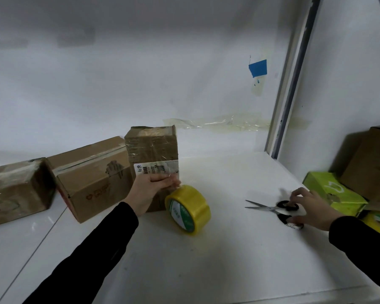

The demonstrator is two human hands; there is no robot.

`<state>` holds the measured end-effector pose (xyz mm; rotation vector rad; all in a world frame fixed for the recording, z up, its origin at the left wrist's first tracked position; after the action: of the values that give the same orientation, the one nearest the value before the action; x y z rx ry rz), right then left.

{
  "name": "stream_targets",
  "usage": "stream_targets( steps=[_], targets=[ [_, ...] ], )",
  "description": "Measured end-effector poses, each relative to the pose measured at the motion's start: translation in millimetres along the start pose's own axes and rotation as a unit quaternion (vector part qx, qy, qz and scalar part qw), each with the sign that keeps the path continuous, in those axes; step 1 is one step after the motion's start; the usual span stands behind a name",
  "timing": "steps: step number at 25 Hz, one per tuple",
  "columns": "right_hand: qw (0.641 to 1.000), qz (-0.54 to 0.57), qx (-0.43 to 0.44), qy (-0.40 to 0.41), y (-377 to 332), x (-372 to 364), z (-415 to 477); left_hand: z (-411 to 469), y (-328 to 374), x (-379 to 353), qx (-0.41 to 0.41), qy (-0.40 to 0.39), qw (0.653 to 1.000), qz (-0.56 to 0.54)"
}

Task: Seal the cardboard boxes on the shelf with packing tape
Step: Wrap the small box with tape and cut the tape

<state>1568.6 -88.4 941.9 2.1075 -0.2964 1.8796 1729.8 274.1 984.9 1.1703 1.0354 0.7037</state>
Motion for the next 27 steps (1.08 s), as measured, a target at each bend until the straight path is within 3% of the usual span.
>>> stream_targets(
  steps=[5, 8, 12, 15, 19, 27],
  targets=[
    [0.996, -0.037, 0.035, -0.076, -3, 15, -2, -4, -7, -1, -0.005, 0.010, 1.000, -0.013],
    [0.989, 0.093, 0.079, -0.080, -16, 58, -6, -5, -8, 1, 0.001, 0.016, 0.999, -0.028],
    [0.929, 0.291, 0.200, -0.114, -67, 136, -11, -6, -4, 5, 0.023, 0.010, 0.999, -0.048],
    [0.913, 0.263, 0.264, -0.168, -114, 162, -15, -9, 2, 10, 0.050, 0.004, 0.998, -0.047],
    [0.930, 0.182, 0.249, -0.198, -154, 148, 0, -13, 2, 14, 0.053, 0.014, 0.997, -0.053],
    [0.922, 0.215, 0.242, -0.213, -175, 133, 27, -10, 4, 9, 0.010, -0.001, 0.999, -0.030]
  ],
)
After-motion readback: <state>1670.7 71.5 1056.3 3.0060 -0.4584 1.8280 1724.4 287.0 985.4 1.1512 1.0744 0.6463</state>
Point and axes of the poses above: each hand's wrist, its own z-axis towards the middle knuckle, its own x-axis out of the back of the hand, y = z × x, the point moved 4 cm from there along z, towards the middle knuckle, and after that the axes turned 9 degrees about -z, right-handed, at the moved point
